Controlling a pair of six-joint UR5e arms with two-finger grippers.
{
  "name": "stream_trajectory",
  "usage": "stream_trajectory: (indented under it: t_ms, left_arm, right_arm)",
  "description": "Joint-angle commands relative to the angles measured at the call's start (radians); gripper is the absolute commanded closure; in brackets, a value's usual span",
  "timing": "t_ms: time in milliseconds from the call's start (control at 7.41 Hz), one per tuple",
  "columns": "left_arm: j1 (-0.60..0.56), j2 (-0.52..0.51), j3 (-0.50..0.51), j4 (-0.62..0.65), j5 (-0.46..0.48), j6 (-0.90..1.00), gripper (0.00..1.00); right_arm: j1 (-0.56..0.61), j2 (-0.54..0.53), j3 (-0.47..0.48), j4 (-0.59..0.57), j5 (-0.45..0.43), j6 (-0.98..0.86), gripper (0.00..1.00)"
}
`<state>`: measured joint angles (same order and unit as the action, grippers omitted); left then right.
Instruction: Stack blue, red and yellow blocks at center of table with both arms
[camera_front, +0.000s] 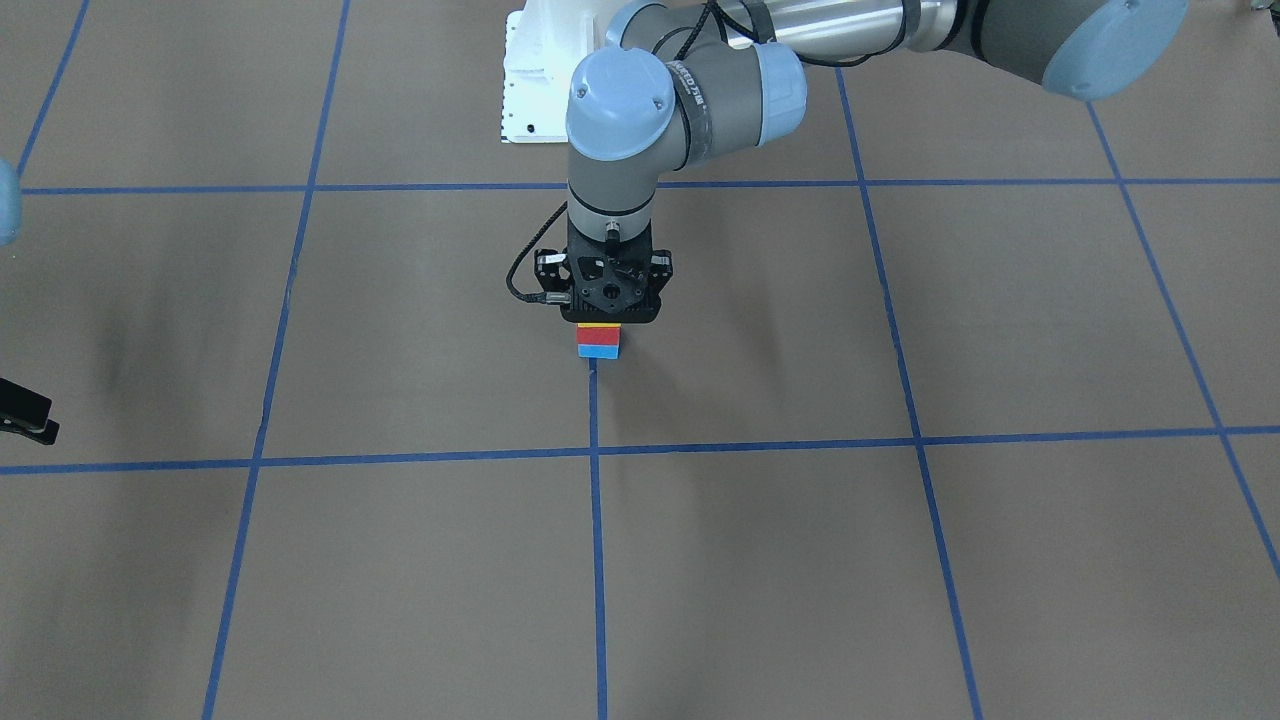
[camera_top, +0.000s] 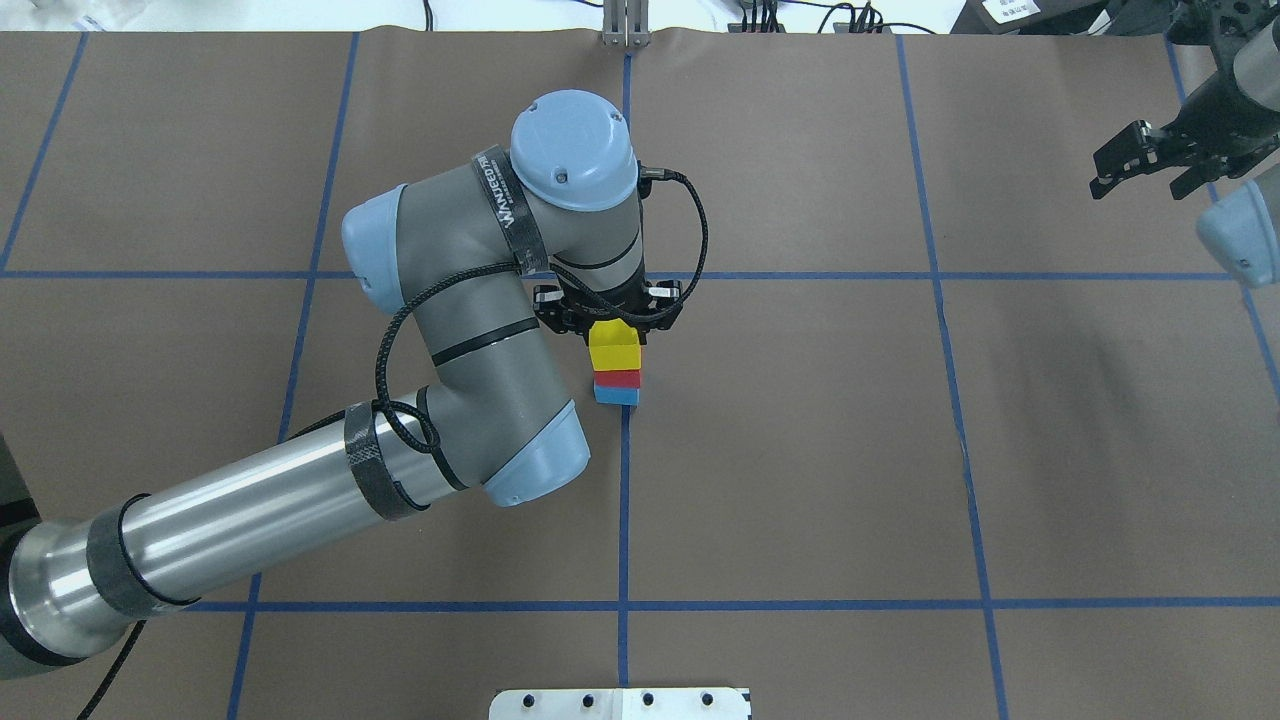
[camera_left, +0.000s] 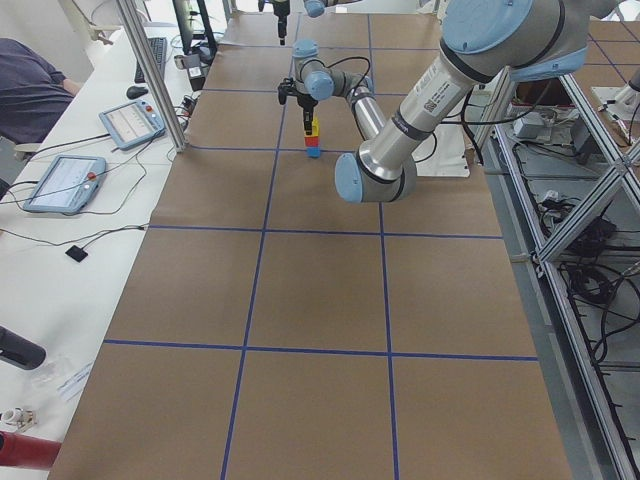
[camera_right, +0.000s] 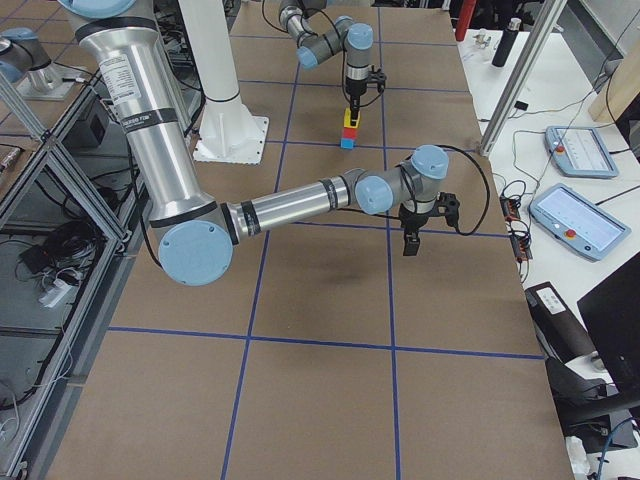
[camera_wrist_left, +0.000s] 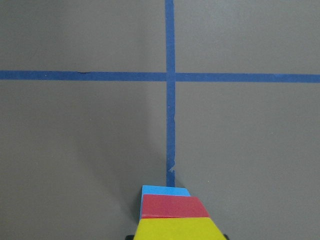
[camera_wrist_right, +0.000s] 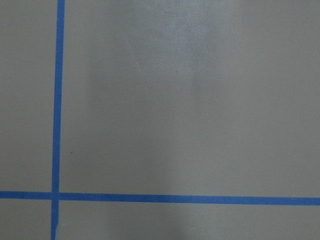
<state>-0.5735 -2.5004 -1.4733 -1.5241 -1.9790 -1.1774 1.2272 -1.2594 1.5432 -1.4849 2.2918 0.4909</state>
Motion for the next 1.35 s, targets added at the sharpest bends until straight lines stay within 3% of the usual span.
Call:
stream_trajectory:
  t_ms: [0, 270, 540, 809, 1214]
  left_arm:
    - [0.0, 0.0, -0.007, -0.001, 0.0, -0.002, 0.0]
    - [0.0, 0.0, -0.015, 0.001, -0.001, -0.002, 0.0]
    - [-0.032, 0.032, -0.127, 0.028, -0.007, -0.001, 0.0]
    - [-0.116, 0.275, -0.389, 0.053, -0.012, 0.122, 0.0]
    - [-0.316, 0.742, -0.577, -0.008, -0.109, 0.445, 0.0]
  right_arm:
    - [0.0, 0.0, -0.002, 0.0, 0.0, 0.0, 0.0]
    - [0.0, 0.0, 0.0, 0.0, 0.0, 0.0, 0.0]
    - [0.0, 0.0, -0.002, 0.0, 0.0, -0.018, 0.0]
    - [0.012, -0.008, -0.002, -0.002, -0.002, -0.066, 0.0]
    - [0.014, 0.0, -0.009, 0.009, -0.066, -0.068, 0.0]
